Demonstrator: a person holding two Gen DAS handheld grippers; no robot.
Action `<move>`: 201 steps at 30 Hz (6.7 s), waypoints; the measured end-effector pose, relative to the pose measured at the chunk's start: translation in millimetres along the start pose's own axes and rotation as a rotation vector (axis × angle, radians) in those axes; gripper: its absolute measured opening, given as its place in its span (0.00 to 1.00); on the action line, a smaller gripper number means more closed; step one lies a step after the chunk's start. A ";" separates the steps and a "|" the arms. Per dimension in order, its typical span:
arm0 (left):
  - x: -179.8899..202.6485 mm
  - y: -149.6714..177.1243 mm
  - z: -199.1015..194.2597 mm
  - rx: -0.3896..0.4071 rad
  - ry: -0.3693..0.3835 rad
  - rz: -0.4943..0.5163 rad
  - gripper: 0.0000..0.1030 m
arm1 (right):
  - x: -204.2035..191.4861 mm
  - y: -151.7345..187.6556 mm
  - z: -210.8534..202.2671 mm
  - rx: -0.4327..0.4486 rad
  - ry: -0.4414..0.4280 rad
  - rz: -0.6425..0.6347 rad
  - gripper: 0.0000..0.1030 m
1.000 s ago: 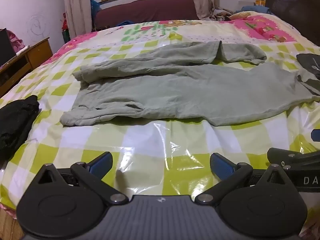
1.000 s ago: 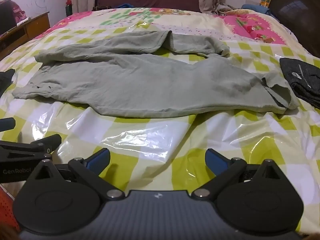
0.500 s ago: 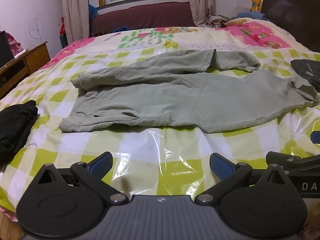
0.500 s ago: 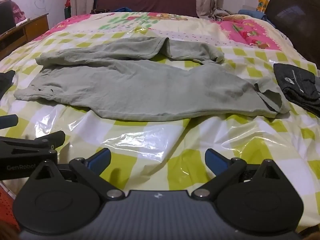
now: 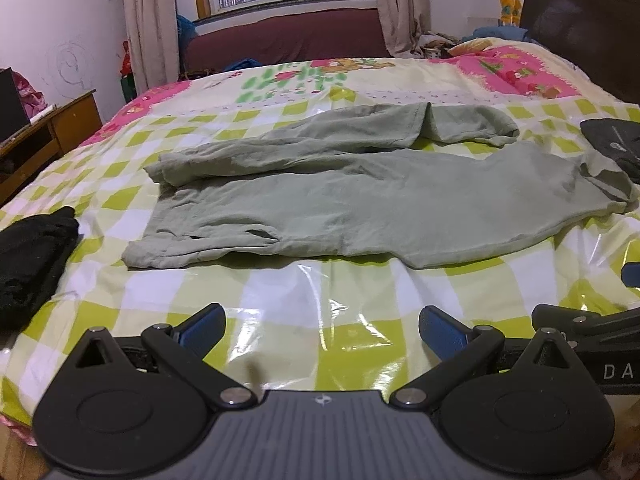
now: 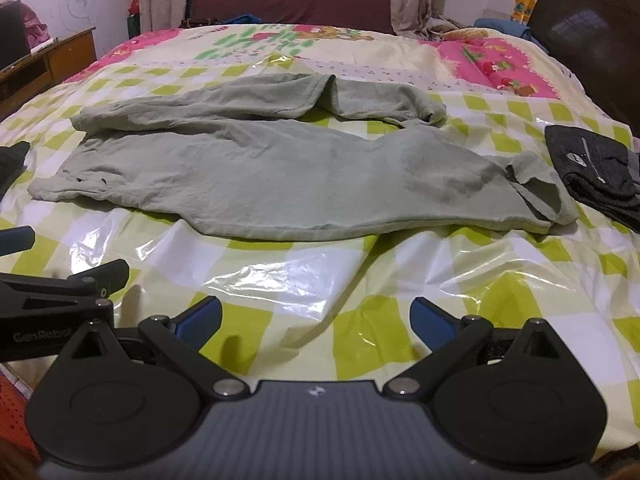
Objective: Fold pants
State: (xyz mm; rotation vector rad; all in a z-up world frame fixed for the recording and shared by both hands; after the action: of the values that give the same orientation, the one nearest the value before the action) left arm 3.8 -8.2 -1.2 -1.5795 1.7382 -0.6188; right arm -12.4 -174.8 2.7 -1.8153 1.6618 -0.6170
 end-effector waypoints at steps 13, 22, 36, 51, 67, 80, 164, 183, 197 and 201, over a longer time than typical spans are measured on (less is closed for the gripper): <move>-6.1 -5.9 -24.3 0.077 -0.102 0.038 1.00 | -6.8 -6.3 -8.5 0.029 -0.057 -0.021 0.97; -2.0 -10.2 -28.7 0.103 -0.122 0.067 1.00 | -1.5 -7.4 -10.1 0.048 -0.065 -0.004 0.97; 5.1 -4.8 -5.9 0.048 -0.099 0.122 1.00 | 3.4 -11.3 8.8 0.006 -0.055 0.024 0.97; 12.5 1.0 12.4 -0.005 -0.070 0.128 1.00 | 18.1 2.4 25.1 -0.059 -0.068 0.085 0.97; 82.9 -56.0 44.4 0.075 0.114 0.222 1.00 | 173.6 -24.5 20.9 0.041 0.168 0.440 0.97; 180.8 -85.7 75.3 0.085 0.272 0.353 1.00 | 291.3 -45.3 67.6 0.016 0.412 0.314 0.81; 225.8 -15.4 -6.0 0.003 0.762 0.668 0.31 | 311.6 78.5 -112.3 0.066 0.224 0.705 0.14; 94.4 -7.1 -26.4 -0.015 0.692 0.506 0.42 | 203.3 35.4 -77.1 -0.251 0.114 0.336 0.36; -14.2 29.3 -29.2 -0.130 0.573 0.331 0.47 | 38.6 22.3 9.0 -0.471 -0.255 -0.054 0.39; -49.2 26.9 -35.3 -0.105 0.498 0.263 0.48 | 14.3 -7.2 -11.7 -0.416 -0.325 -0.118 0.37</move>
State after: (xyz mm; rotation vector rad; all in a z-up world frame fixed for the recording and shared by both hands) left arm -39.8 40.4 10.2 -1.2987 2.3320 -0.8499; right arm -13.7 -190.0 15.3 -2.1778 1.5457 -0.0086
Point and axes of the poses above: each gripper's, at about its wrist camera, not at the fingertips, and z roughly the way its jaws point, x to its right, y to its underside, the point moved 2 cm from there along z, roughly the way its jaws point, and after that the axes turned 8 degrees about -y, right-handed, at the moved point
